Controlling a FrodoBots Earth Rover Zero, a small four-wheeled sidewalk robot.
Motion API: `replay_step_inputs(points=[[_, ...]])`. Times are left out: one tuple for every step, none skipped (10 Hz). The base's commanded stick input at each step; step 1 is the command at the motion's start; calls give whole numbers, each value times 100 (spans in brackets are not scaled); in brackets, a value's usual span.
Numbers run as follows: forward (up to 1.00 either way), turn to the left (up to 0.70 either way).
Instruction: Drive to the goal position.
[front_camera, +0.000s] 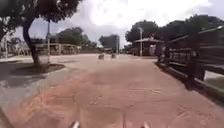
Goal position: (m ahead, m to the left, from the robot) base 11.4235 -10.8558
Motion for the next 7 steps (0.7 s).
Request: replay_step_inputs(points=[[70,-33],[70,-33],[70,-33],[70,-33],[70,-17],[70,-5],[70,0]])
